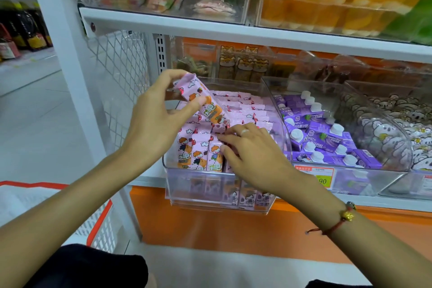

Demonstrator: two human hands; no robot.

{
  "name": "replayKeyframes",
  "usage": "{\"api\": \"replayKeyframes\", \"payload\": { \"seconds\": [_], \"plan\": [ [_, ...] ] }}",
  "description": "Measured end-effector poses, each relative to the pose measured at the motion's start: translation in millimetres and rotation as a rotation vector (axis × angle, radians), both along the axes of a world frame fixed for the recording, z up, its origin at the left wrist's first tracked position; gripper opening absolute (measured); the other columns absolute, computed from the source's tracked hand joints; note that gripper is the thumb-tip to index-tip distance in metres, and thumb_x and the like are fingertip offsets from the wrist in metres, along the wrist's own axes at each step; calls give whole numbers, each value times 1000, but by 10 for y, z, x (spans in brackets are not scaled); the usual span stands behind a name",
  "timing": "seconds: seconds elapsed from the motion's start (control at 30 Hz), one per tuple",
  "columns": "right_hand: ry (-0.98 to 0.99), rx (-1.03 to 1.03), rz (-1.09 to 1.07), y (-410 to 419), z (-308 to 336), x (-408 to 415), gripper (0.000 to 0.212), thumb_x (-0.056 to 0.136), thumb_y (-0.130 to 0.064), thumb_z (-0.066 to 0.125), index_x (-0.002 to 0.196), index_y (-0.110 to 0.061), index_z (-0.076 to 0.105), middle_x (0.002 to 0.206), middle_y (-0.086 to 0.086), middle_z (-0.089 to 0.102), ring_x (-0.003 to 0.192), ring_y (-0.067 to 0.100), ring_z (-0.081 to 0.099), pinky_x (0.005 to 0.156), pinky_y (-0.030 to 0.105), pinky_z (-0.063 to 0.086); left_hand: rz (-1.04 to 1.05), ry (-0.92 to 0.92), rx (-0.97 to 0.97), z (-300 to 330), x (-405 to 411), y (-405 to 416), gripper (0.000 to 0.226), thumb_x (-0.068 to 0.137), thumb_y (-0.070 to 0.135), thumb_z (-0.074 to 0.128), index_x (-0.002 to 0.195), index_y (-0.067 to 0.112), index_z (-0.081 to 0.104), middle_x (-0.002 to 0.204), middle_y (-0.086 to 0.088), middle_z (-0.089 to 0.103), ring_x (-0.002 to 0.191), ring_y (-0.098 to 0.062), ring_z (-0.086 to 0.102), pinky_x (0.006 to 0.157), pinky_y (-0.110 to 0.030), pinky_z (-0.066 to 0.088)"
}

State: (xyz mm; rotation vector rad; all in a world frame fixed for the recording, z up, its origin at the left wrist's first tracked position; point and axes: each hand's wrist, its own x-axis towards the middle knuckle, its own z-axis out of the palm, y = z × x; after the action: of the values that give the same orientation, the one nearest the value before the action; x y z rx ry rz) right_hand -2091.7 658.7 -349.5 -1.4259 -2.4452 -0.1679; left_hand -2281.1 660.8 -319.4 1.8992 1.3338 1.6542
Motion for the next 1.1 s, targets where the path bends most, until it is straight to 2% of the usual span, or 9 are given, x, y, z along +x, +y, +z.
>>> {"api": "replayKeyframes", "payload": {
  "seconds": [0.27,0.43,0.57,0.63,0.73,0.77,0.9,1.0,1.1],
  "plan": [
    [109,-97,114,-174,123,128,28,96,-31,49,119,-22,62,118,-9,62,112,14,48,92,31,37,-87,163,-37,18,11,41,38,81,40,69,117,37,57,101,28,58,90,4,61,76,-29,59],
    [161,-69,106,-213,137,130,19,91,-30,59,109,-25,65,109,-11,61,103,9,44,77,21,30,-85,497,26,145,27,118,44,81,50,65,120,33,56,103,21,58,87,-2,60,81,-32,54],
    [179,-88,73,-213,115,130,18,92,-31,57,109,-28,63,110,-14,59,100,6,45,72,26,35,-145,708,-124,286,42,240,57,73,61,61,122,33,57,113,8,66,90,-7,61,81,-31,50],
    [179,-84,60,-200,106,126,19,92,-32,57,109,-29,63,110,-14,60,99,7,47,70,26,33,-158,893,-175,304,115,318,52,75,58,66,121,32,60,114,5,66,94,-9,60,78,-29,48],
    [175,-72,40,-187,101,130,20,92,-33,56,109,-29,63,110,-13,60,100,9,48,70,26,33,-132,1191,-188,232,261,429,27,82,50,67,91,25,63,95,0,65,94,-23,60,67,-30,42],
    [174,-67,36,-187,104,130,20,92,-33,55,109,-28,64,110,-12,60,101,10,48,71,25,34,-131,1253,-218,213,290,462,30,84,48,65,92,20,66,92,-2,64,92,-25,59,65,-30,41],
    [142,-54,41,-183,123,118,23,95,-29,49,113,-26,63,115,-10,58,105,12,47,71,24,30,-275,1199,-393,268,276,511,29,95,42,52,106,21,67,95,-3,67,91,-23,57,77,-34,47],
    [155,-28,44,-220,169,159,25,97,-24,46,116,-24,63,118,-9,57,111,12,45,74,24,34,-300,1046,-351,269,210,389,36,99,37,45,129,21,57,130,4,60,118,-15,53,100,-27,38],
    [139,32,12,-269,198,195,28,97,-24,45,120,-23,60,119,-7,56,110,16,45,74,33,44,-224,982,-198,179,150,221,30,92,44,56,120,31,59,118,12,59,112,-9,47,89,-28,37]
  ]
}}
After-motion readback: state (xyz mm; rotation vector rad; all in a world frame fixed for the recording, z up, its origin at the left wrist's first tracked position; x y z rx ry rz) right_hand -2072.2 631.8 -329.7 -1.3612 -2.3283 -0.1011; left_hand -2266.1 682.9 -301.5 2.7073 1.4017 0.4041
